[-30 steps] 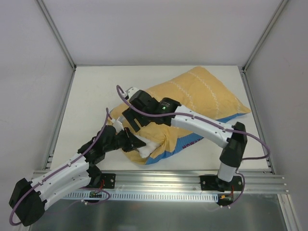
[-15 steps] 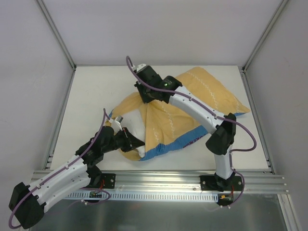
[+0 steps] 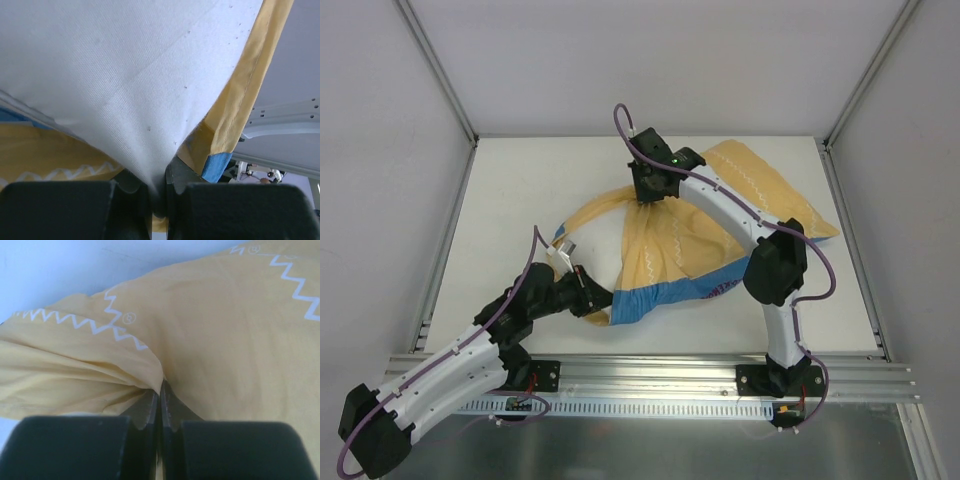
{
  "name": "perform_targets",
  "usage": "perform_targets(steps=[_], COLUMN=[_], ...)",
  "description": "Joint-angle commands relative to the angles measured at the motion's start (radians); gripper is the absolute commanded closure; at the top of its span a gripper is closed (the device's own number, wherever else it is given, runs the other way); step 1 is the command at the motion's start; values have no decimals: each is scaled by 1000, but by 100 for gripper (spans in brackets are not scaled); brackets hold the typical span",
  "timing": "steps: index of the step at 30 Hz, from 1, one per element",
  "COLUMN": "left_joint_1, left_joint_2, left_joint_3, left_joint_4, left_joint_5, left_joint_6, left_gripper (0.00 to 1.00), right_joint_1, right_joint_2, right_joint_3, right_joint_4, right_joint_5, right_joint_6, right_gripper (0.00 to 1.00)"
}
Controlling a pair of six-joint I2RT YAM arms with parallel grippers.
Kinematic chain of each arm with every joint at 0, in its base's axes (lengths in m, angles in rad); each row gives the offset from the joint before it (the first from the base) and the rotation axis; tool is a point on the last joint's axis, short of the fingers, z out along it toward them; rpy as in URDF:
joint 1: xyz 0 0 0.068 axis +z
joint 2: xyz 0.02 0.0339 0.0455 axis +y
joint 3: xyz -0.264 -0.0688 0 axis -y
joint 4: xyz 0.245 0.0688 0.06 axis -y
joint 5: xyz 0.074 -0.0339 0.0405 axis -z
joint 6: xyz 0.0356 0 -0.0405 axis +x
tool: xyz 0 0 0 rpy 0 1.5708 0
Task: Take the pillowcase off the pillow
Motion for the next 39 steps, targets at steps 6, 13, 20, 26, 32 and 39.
perform_targets(steps=[6, 13, 20, 26, 32, 39], left_joint_1=[3, 3, 3, 3, 3, 3], left_joint_2=[32, 35, 32, 35, 21, 1], left_joint_3=[125, 154, 188, 191, 194, 202], left_joint_4=[-40, -47, -65, -68, -73, -96], left_joint_5=[47, 22, -2, -12, -13, -22], left_joint_6=[82, 81, 89, 89, 93, 107], left_gripper=[100, 100, 100, 100, 100, 100], right_joint_1=[10, 121, 292, 397, 386, 310], right_joint_2=[-100, -350, -457, -363, -286, -370], right_joint_3=[15, -135, -252, -232, -218, -353], right_joint_4=[-22, 39, 84, 96, 95, -46], right_joint_5=[-67, -17, -14, -107, -172, 86], right_joint_6=[5, -20, 22, 45, 63, 117], right_gripper=[66, 24, 43, 55, 57, 59])
